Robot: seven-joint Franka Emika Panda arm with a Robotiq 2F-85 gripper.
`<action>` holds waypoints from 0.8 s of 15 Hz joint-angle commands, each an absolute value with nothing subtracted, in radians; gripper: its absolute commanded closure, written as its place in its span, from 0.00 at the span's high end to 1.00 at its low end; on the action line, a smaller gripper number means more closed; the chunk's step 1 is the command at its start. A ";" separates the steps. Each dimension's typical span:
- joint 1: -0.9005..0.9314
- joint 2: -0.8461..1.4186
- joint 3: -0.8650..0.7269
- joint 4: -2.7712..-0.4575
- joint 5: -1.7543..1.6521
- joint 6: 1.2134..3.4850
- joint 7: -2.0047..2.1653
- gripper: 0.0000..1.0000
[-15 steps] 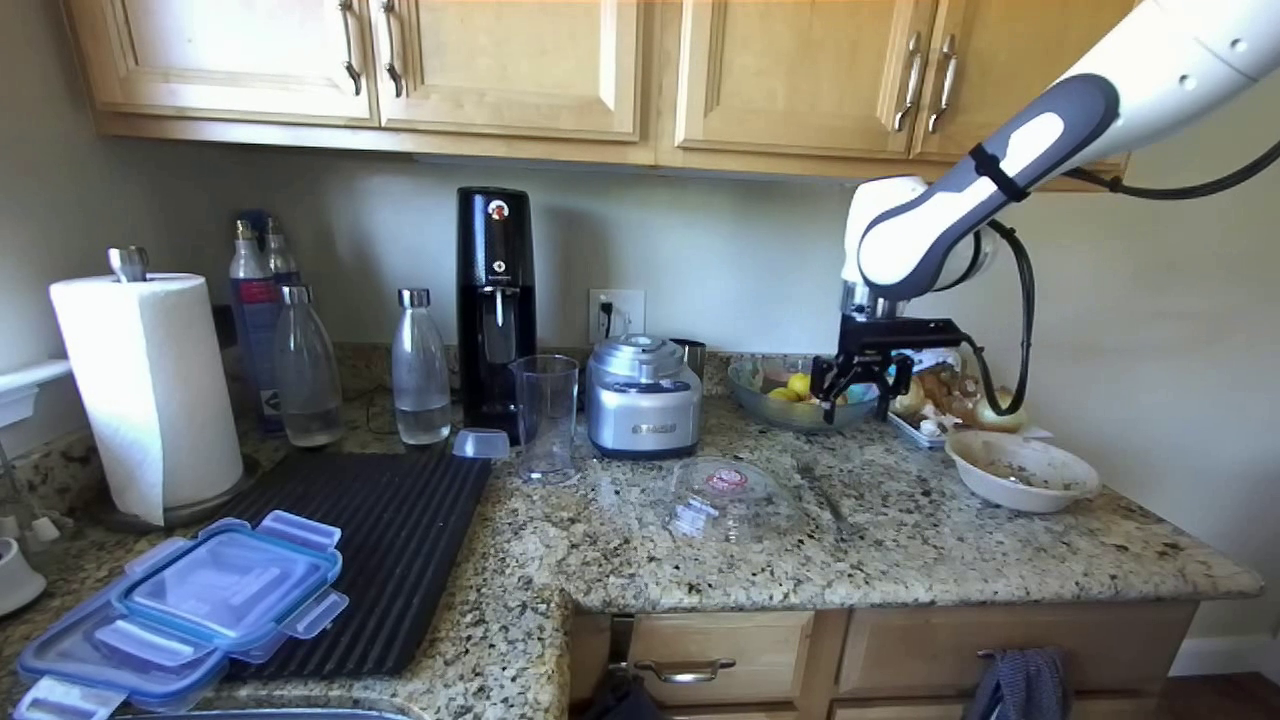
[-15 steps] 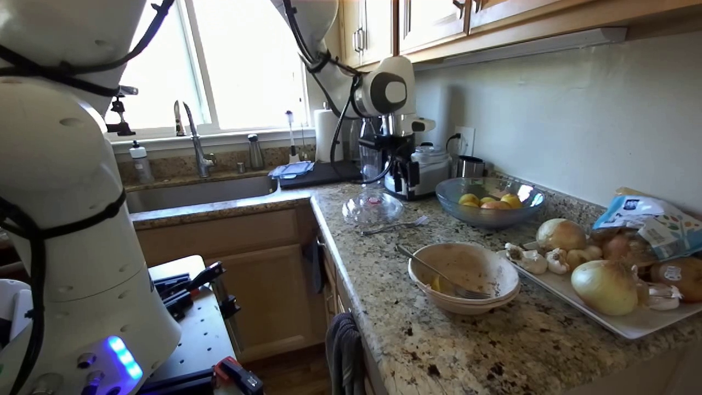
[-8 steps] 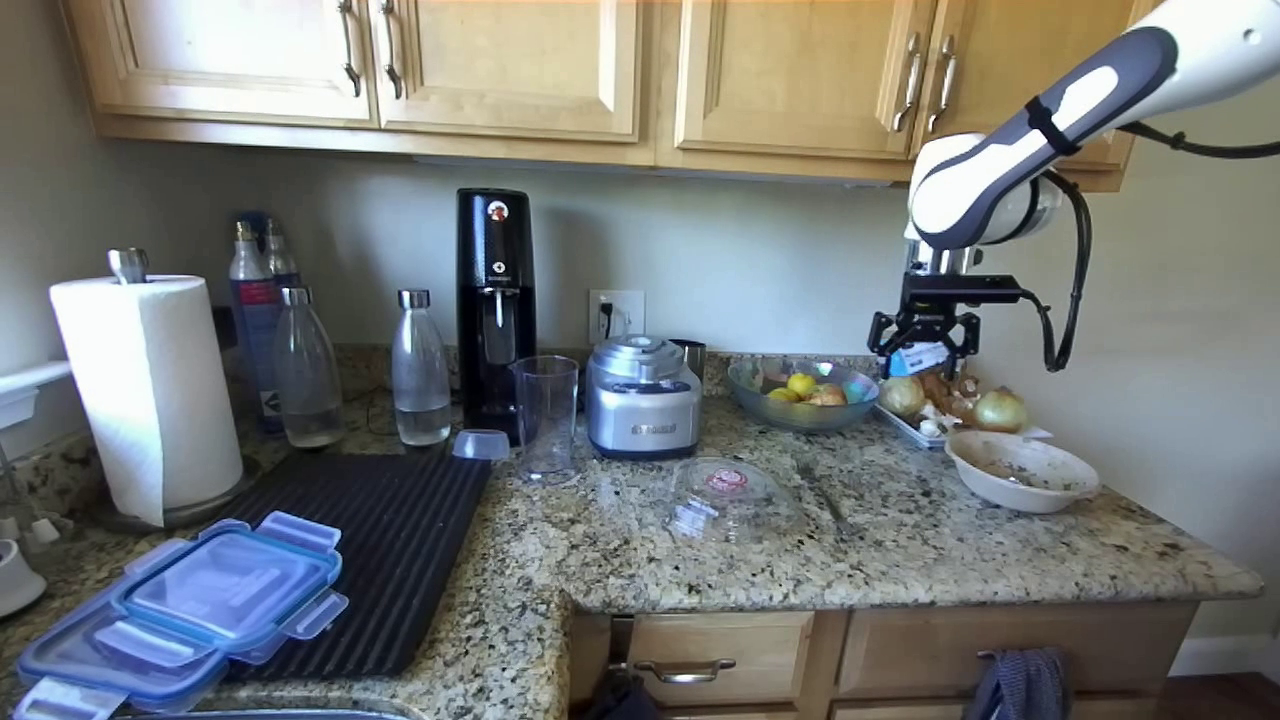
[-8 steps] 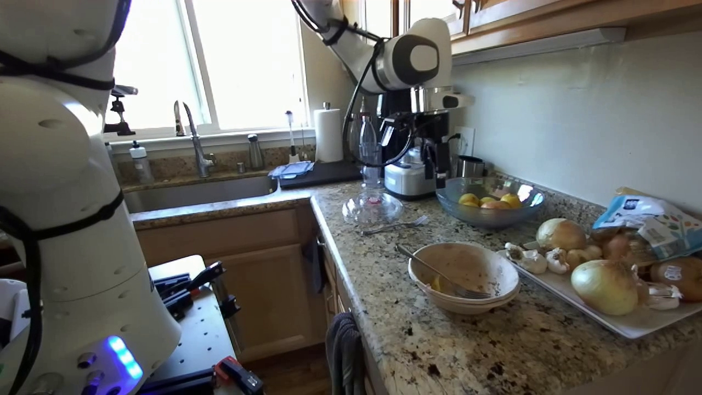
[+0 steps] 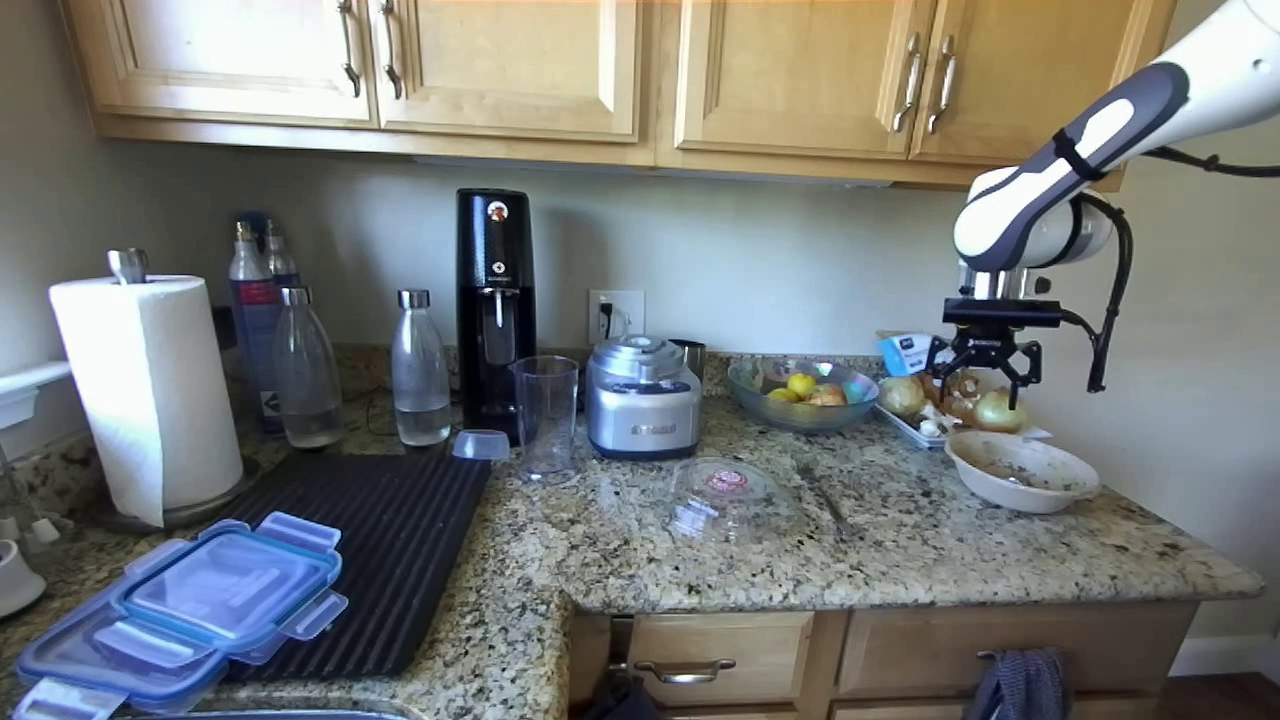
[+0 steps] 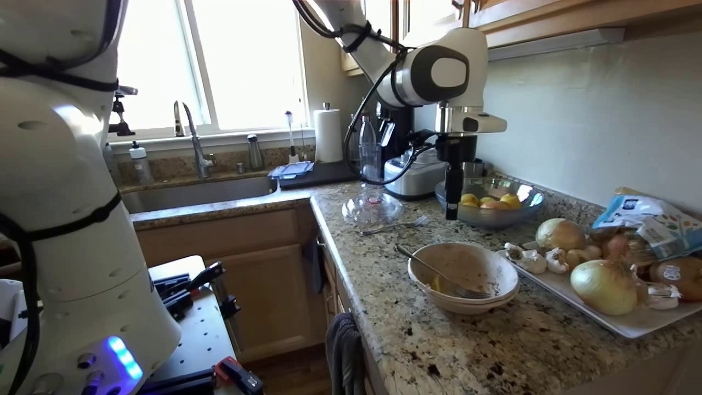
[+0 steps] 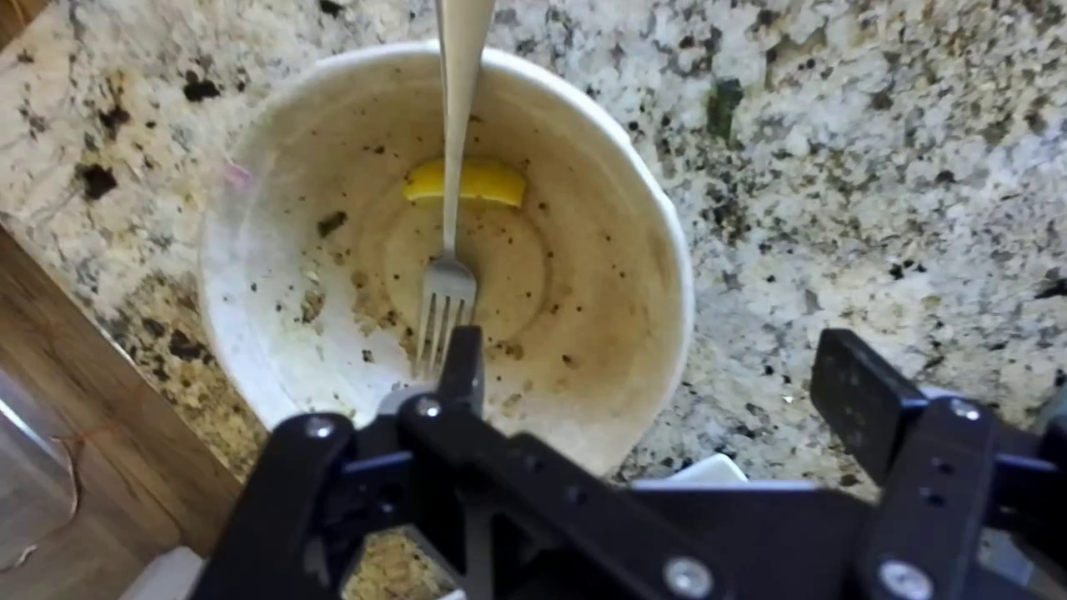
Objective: Take the forks from the bowl and put them on the counter then unstack the bowls
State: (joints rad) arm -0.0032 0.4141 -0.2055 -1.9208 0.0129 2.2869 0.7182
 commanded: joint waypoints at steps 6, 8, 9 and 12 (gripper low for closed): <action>-0.059 0.406 -0.206 -2.029 0.158 2.278 0.810 1.00; -0.070 0.414 -0.207 -2.052 0.187 2.292 0.821 1.00; -0.077 0.418 -0.206 -2.065 0.202 2.300 0.825 1.00; -0.092 0.429 -0.207 -2.096 0.239 2.324 0.833 1.00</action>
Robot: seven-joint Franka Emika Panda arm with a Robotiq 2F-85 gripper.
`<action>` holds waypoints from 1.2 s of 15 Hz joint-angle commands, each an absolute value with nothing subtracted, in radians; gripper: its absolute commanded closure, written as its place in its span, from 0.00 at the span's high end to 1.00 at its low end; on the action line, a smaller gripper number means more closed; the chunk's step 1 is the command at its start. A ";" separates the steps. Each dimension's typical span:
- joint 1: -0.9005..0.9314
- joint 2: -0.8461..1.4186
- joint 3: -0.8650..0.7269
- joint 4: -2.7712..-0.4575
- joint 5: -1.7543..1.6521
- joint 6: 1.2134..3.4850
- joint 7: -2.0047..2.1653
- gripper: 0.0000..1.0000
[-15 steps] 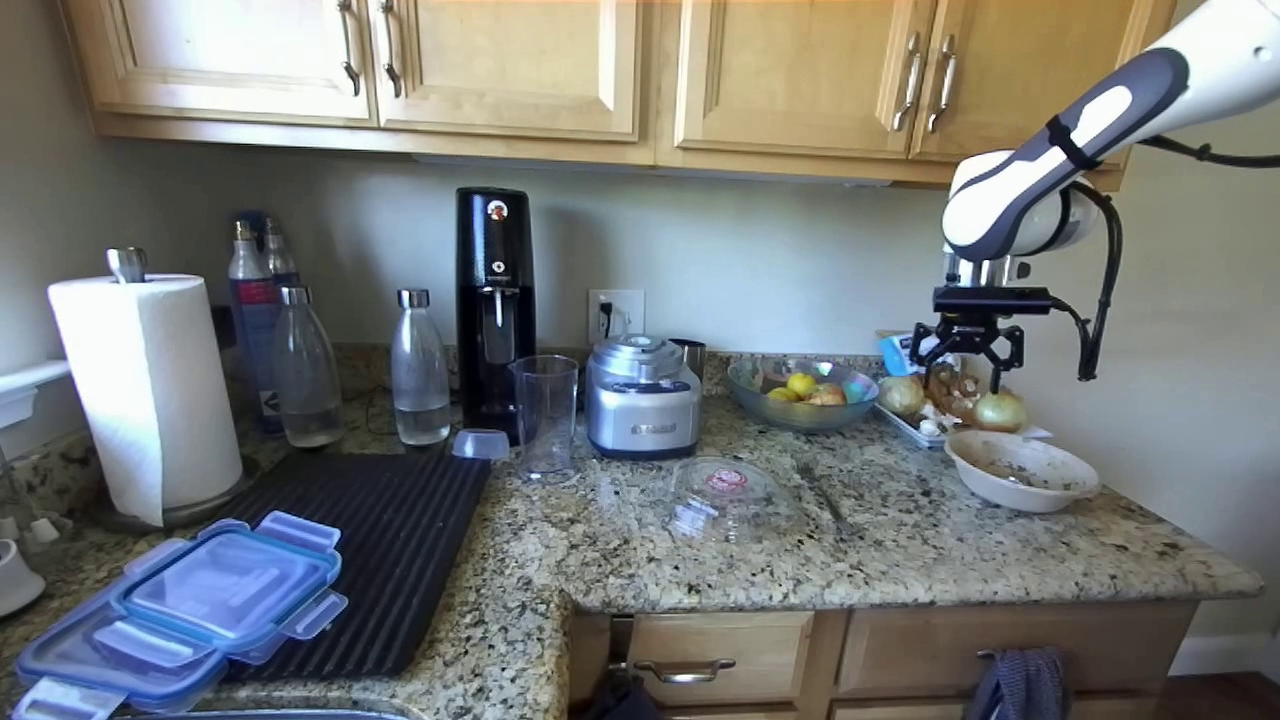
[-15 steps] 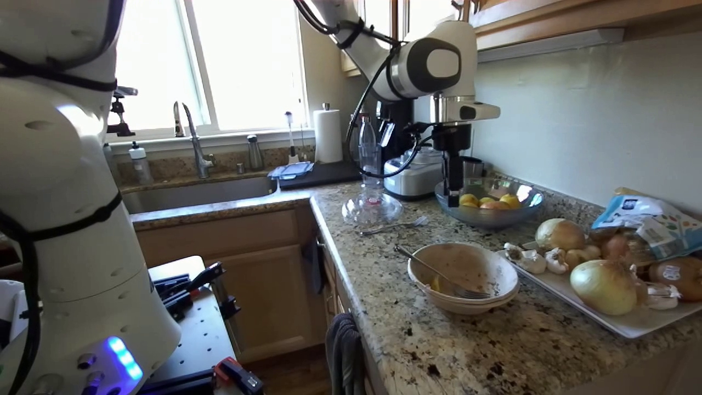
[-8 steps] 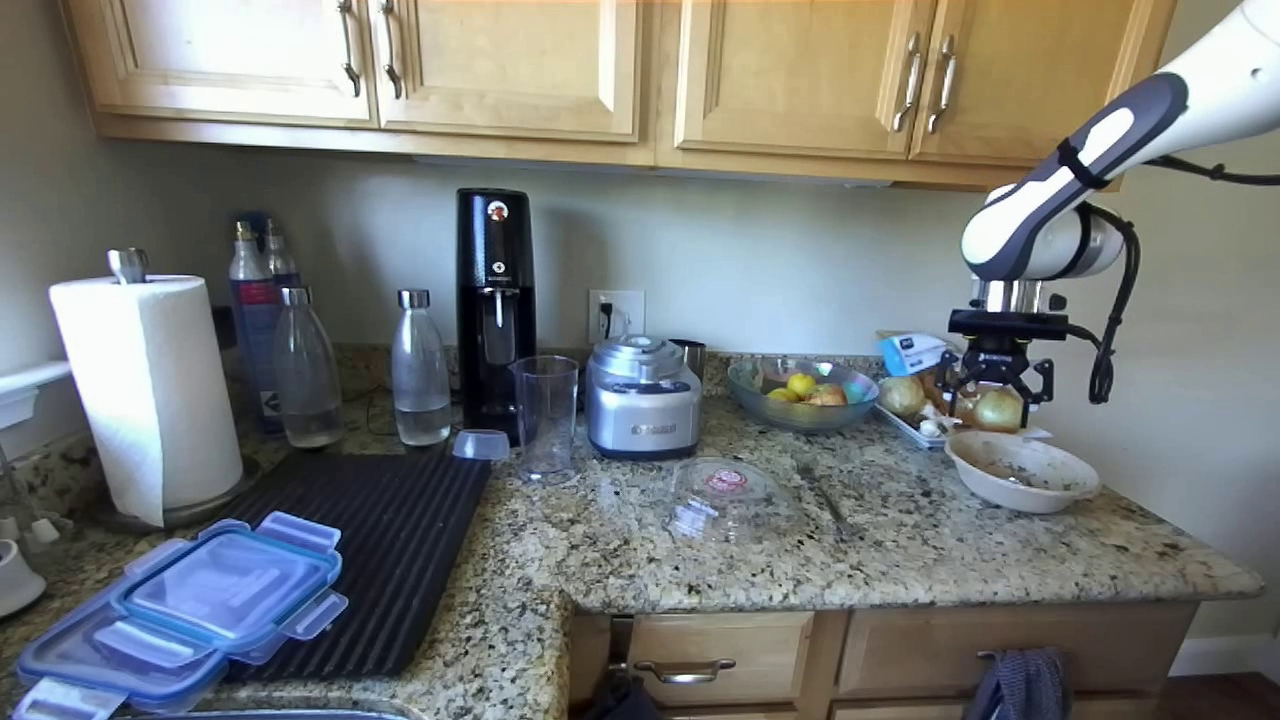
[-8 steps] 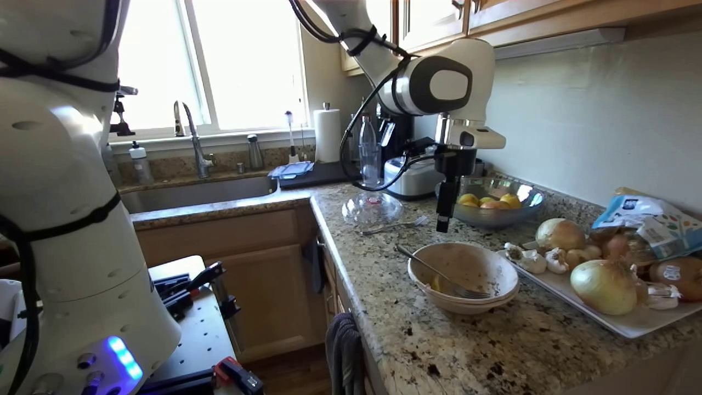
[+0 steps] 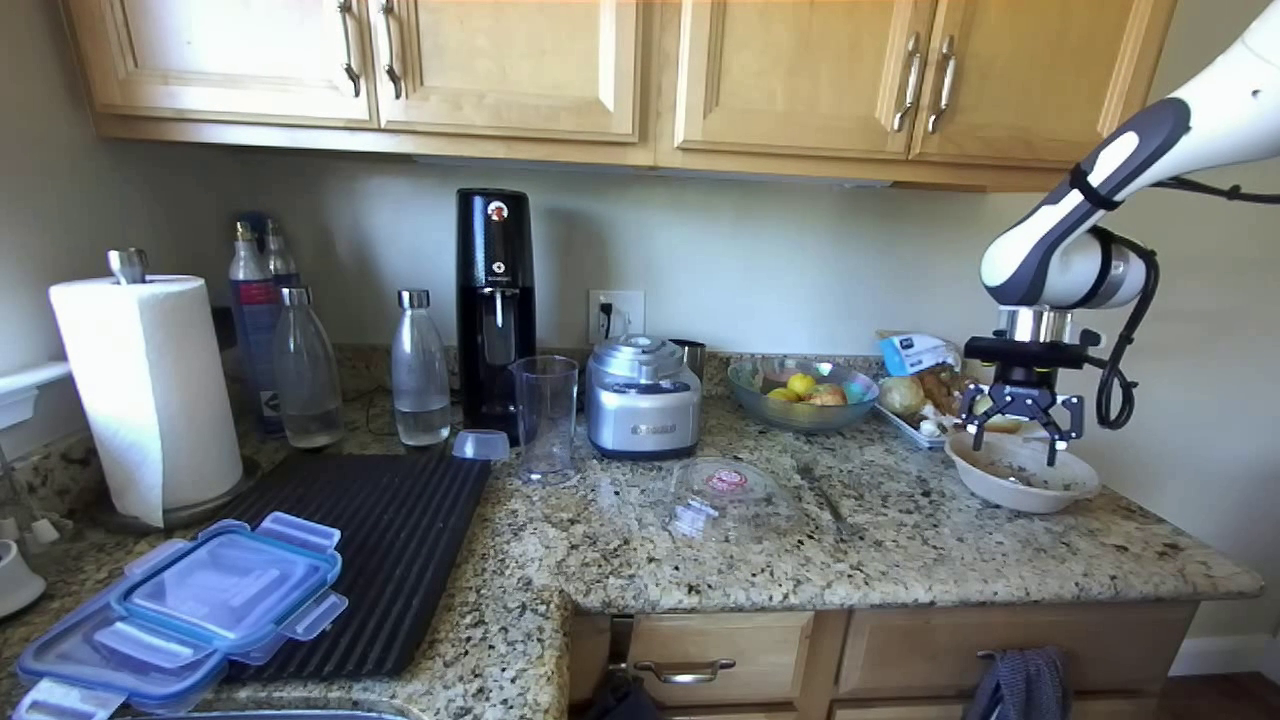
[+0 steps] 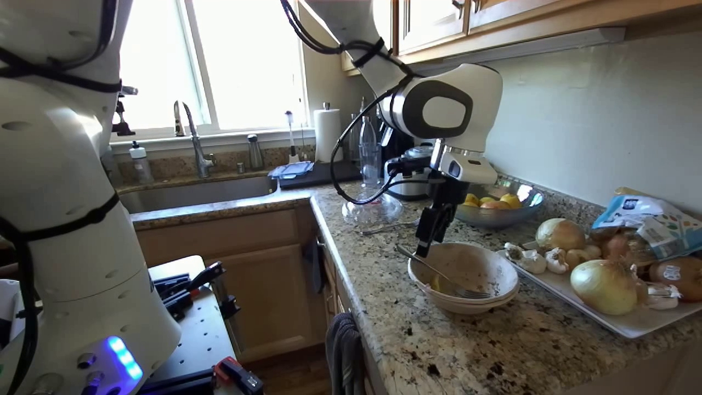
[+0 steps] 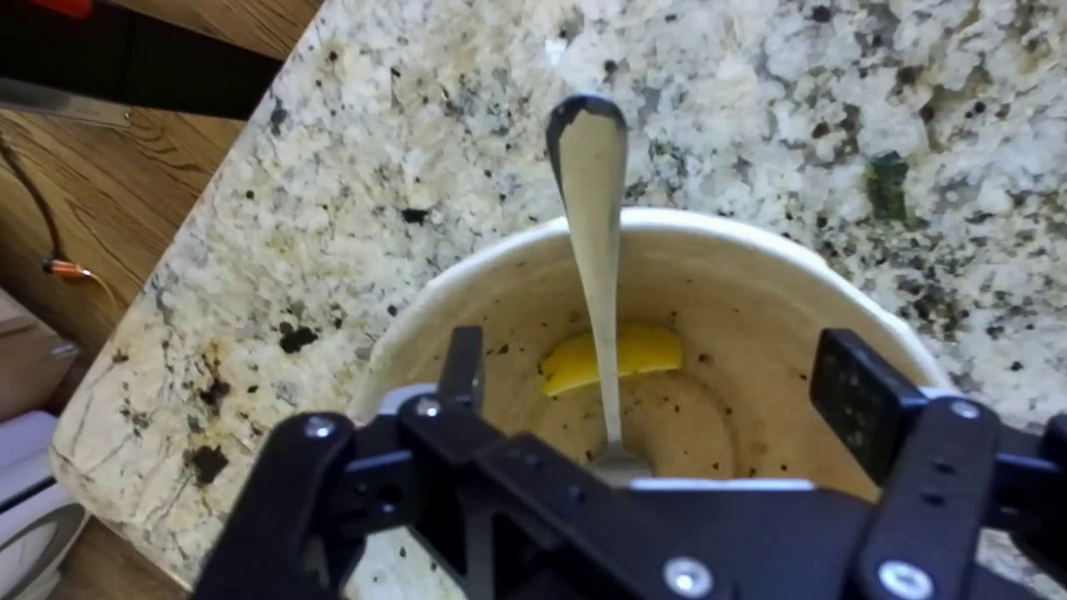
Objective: Take the forks from the bowl and put them on the counter then unstack the bowls
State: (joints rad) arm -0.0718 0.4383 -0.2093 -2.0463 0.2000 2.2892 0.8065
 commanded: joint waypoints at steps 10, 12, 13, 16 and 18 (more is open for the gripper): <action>-0.106 0.481 -0.203 -2.113 0.304 2.452 0.810 1.00; -0.105 0.487 -0.204 -2.113 0.303 2.468 0.812 1.00; -0.107 0.491 -0.204 -2.113 0.305 2.469 0.813 0.97; -0.110 0.495 -0.201 -2.112 0.312 2.465 0.808 0.70; -0.109 0.495 -0.201 -2.112 0.314 2.464 0.808 0.56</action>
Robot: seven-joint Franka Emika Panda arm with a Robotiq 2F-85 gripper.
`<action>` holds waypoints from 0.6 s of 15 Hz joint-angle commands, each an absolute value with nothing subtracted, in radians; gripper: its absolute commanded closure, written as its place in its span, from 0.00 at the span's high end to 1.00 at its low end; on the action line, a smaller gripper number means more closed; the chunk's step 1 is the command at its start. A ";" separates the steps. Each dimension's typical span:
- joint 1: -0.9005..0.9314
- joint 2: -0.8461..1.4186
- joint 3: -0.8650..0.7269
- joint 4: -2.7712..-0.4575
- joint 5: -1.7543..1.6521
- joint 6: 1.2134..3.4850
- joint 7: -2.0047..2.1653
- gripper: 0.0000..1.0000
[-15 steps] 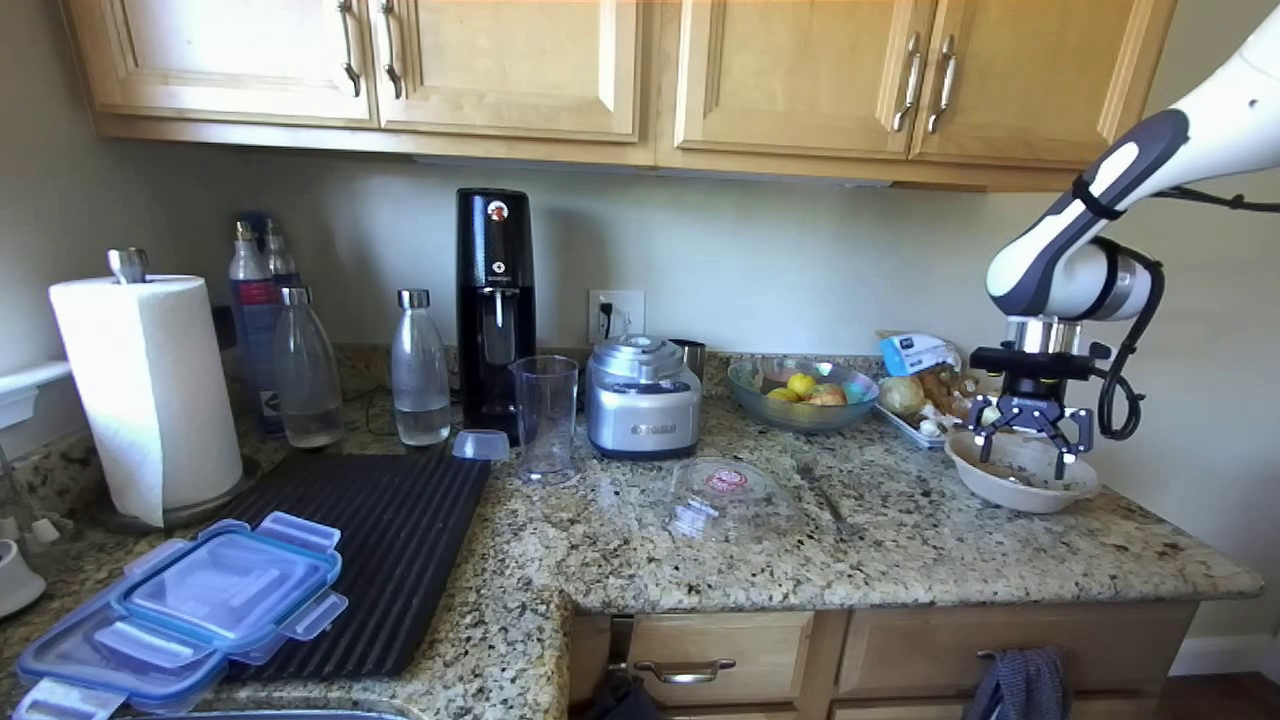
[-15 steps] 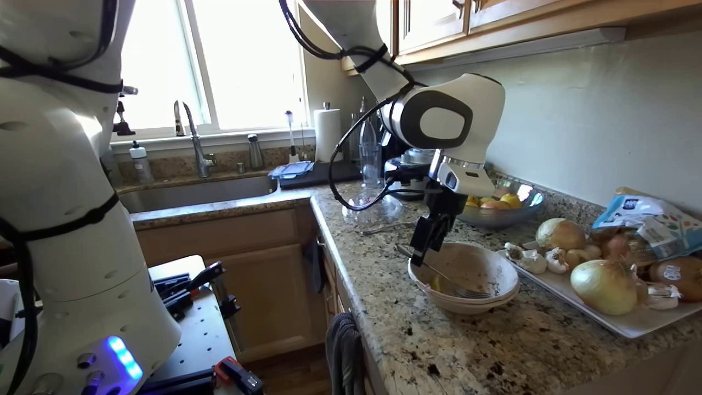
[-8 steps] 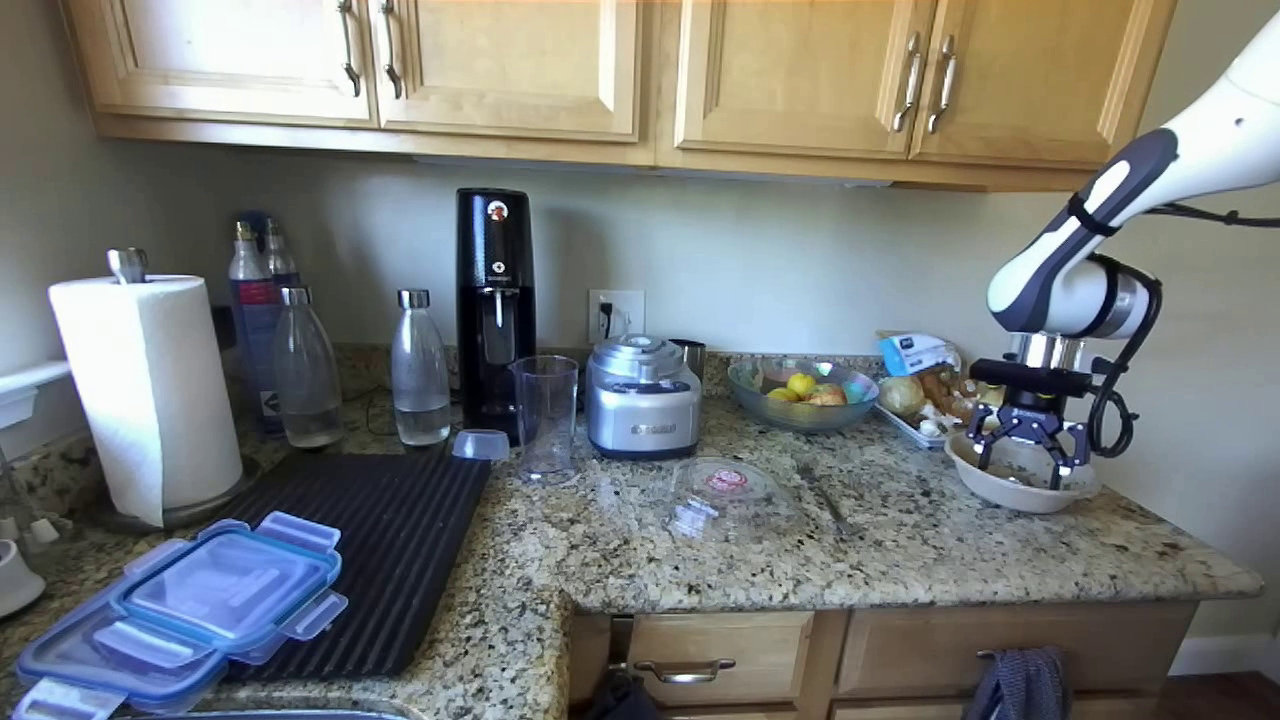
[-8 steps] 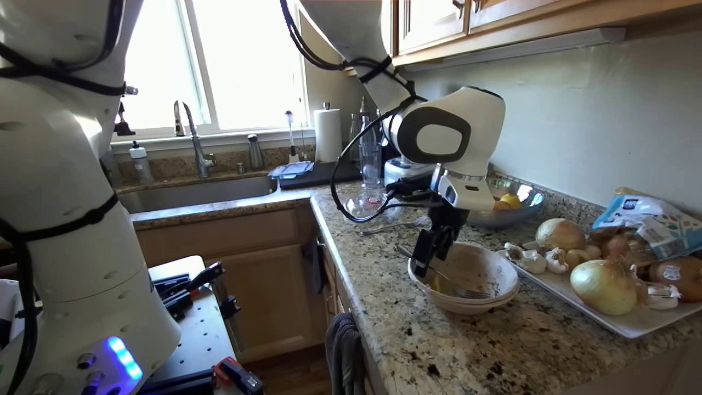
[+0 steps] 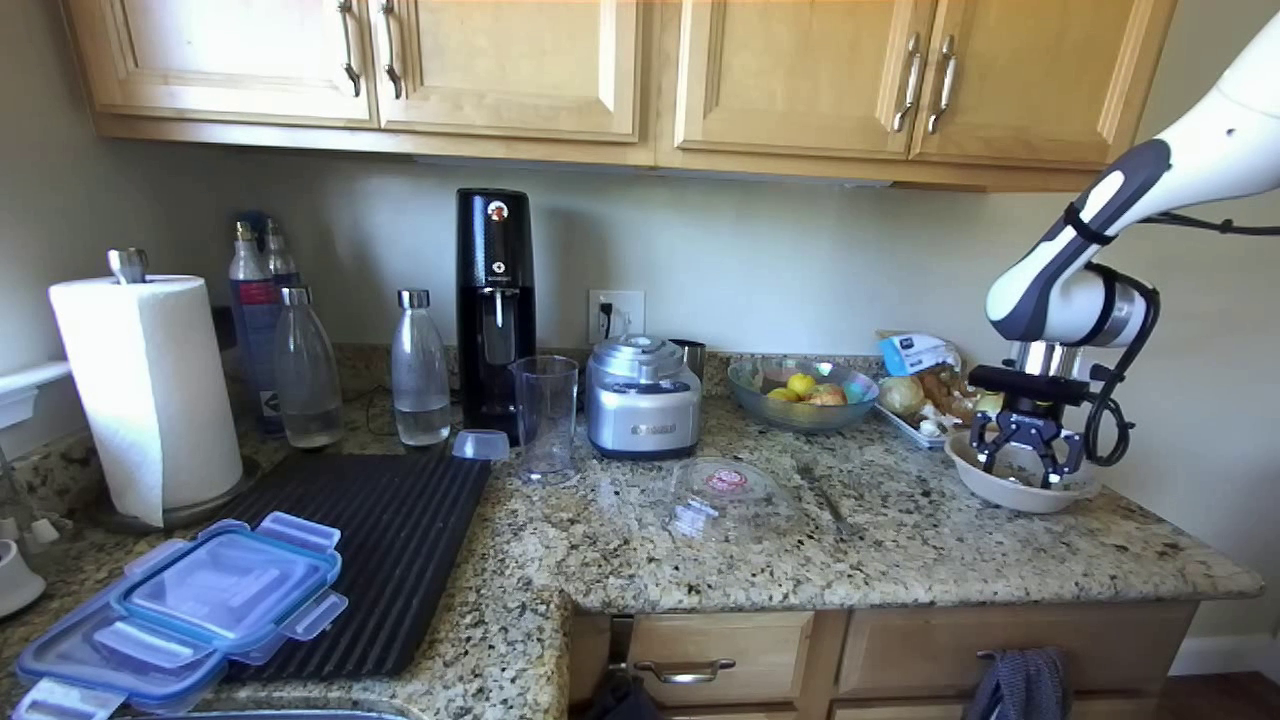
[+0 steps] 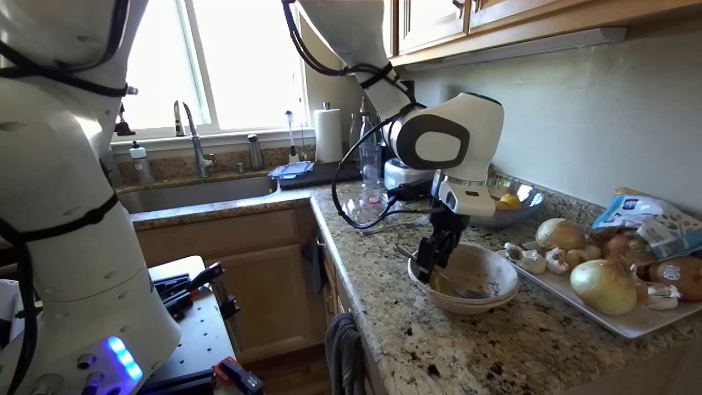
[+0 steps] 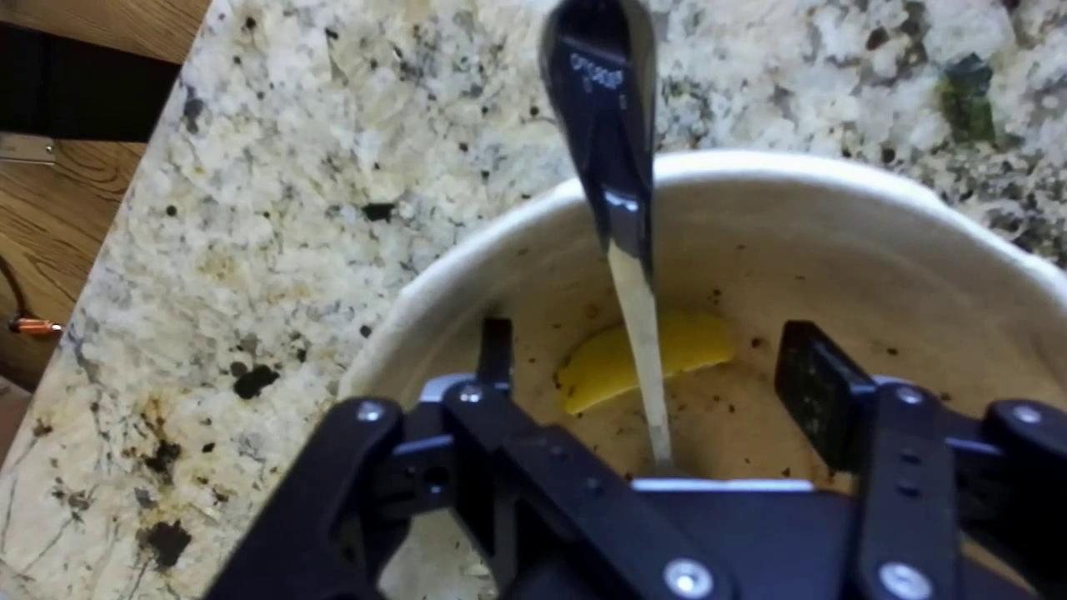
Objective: Take the forks from the bowl and put them on the counter then unstack the bowls
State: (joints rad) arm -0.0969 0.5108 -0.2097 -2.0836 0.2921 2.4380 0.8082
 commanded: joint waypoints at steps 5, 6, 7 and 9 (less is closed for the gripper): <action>-0.110 0.491 -0.201 -2.114 0.317 2.466 0.807 0.24; -0.110 0.491 -0.201 -2.114 0.318 2.466 0.807 0.16; -0.110 0.491 -0.201 -2.115 0.319 2.466 0.806 0.11; -0.107 0.482 -0.203 -2.122 0.317 2.471 0.805 0.06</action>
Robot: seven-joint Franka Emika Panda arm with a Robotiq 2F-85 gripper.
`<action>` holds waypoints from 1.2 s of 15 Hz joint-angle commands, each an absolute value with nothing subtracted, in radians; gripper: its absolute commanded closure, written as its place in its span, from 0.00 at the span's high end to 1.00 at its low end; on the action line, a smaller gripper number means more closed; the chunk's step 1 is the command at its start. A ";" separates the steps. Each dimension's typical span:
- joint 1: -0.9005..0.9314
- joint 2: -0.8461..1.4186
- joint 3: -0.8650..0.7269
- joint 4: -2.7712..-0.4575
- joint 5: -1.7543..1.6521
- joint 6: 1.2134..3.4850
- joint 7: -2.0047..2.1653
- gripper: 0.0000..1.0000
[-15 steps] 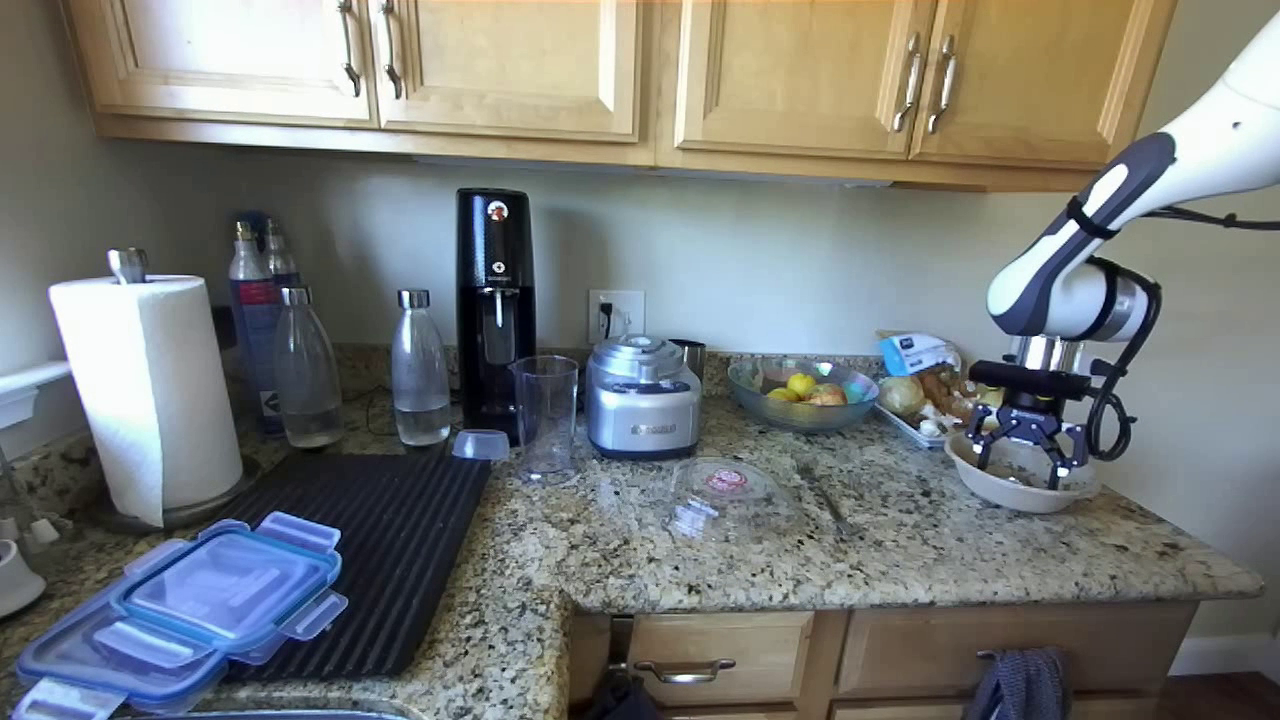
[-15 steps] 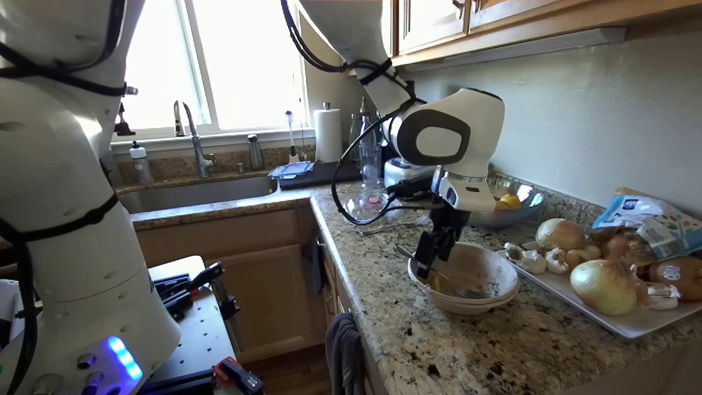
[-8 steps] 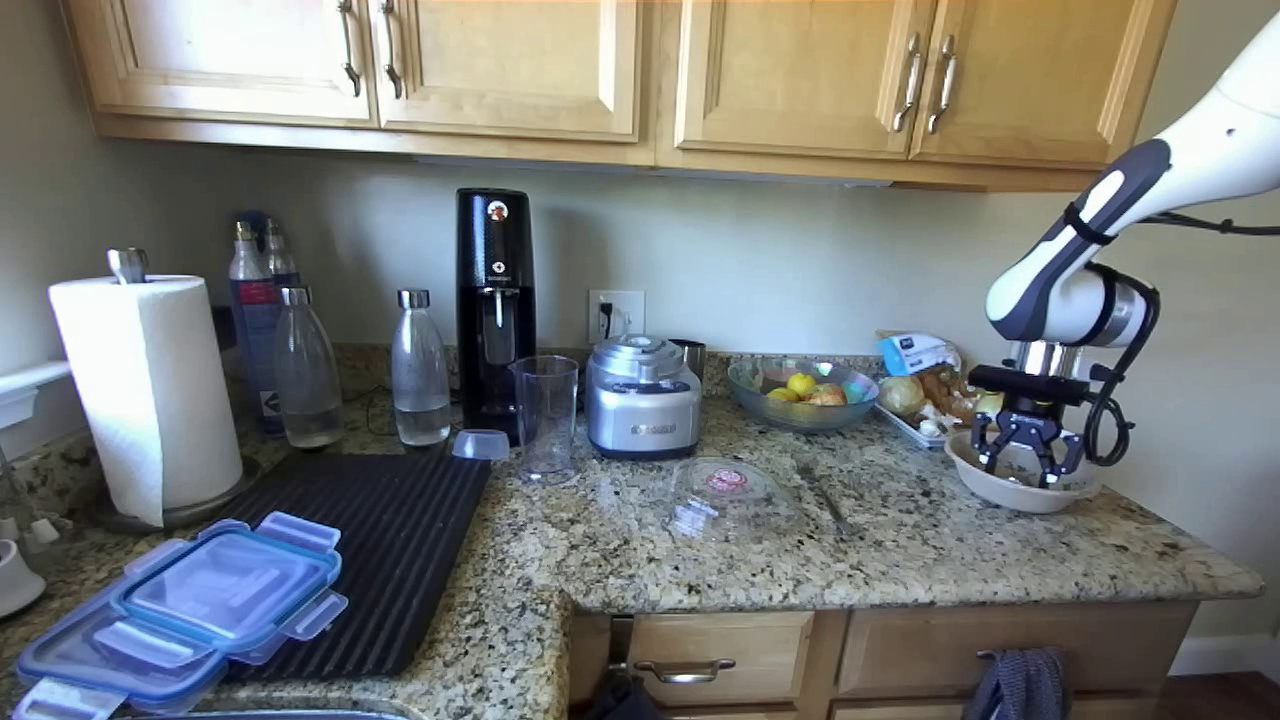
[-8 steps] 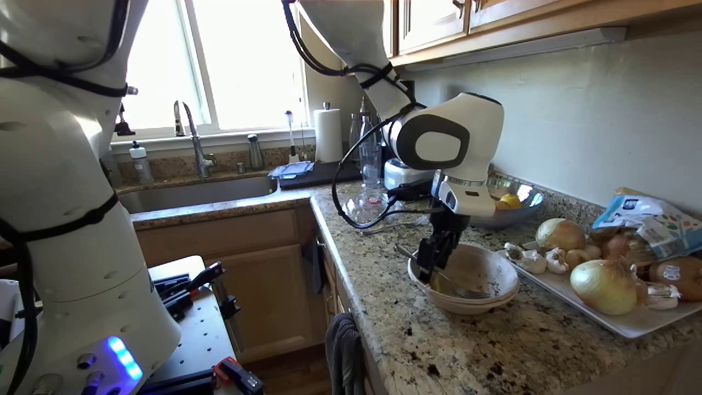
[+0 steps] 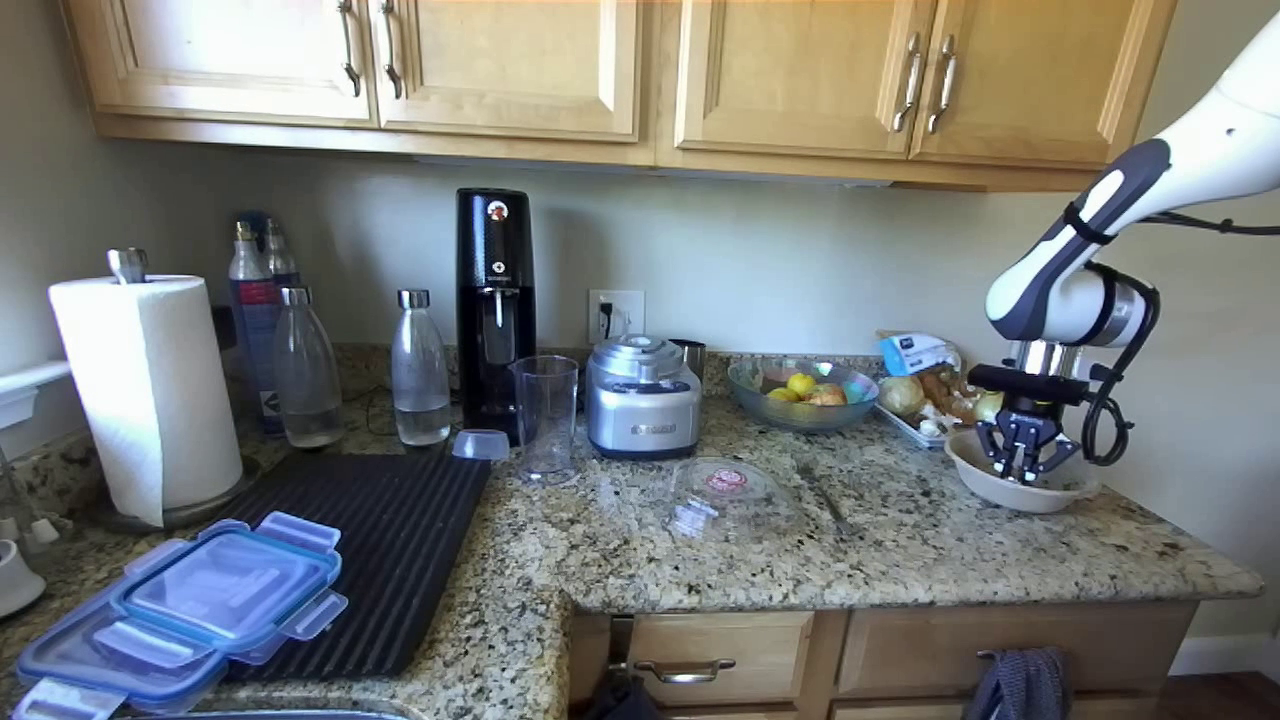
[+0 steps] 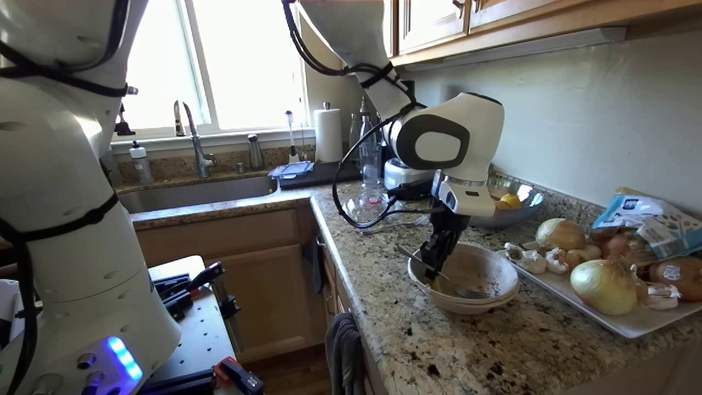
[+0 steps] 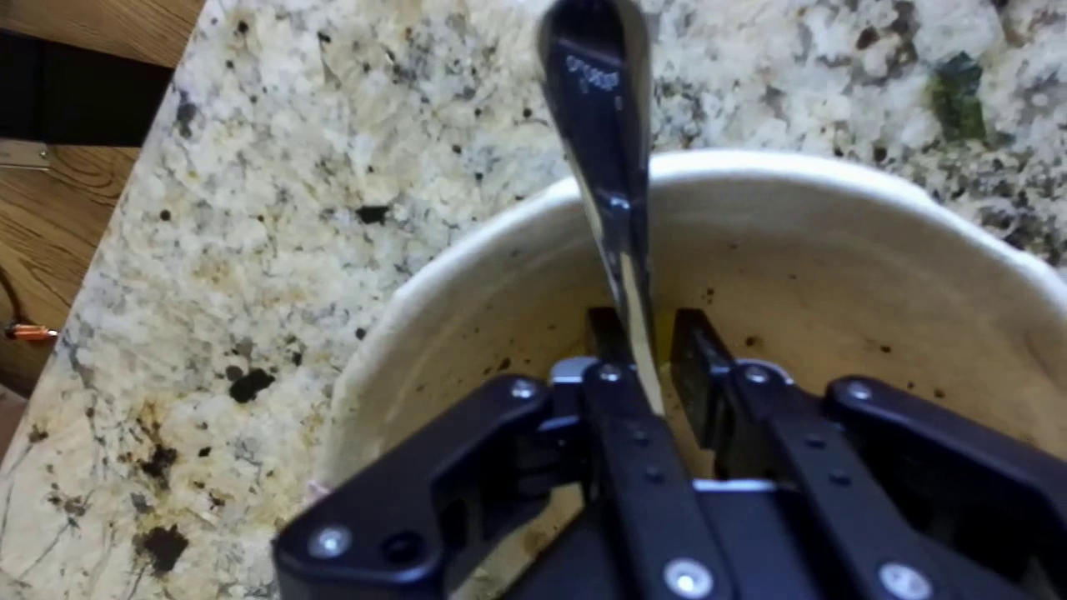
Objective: Take the forks from the bowl and put them on the counter then unstack the bowls
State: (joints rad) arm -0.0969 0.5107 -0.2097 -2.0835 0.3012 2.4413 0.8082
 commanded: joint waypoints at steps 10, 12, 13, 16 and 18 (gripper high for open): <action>-0.055 0.344 -0.225 -2.206 0.232 2.555 0.808 0.07; -0.033 0.294 -0.227 -2.223 0.175 2.554 0.807 0.07; -0.016 0.267 -0.229 -2.226 0.124 2.537 0.806 0.07; 0.018 0.196 -0.208 -2.230 -0.001 2.514 0.794 0.07; 0.037 0.168 -0.178 -2.224 -0.048 2.511 0.778 0.07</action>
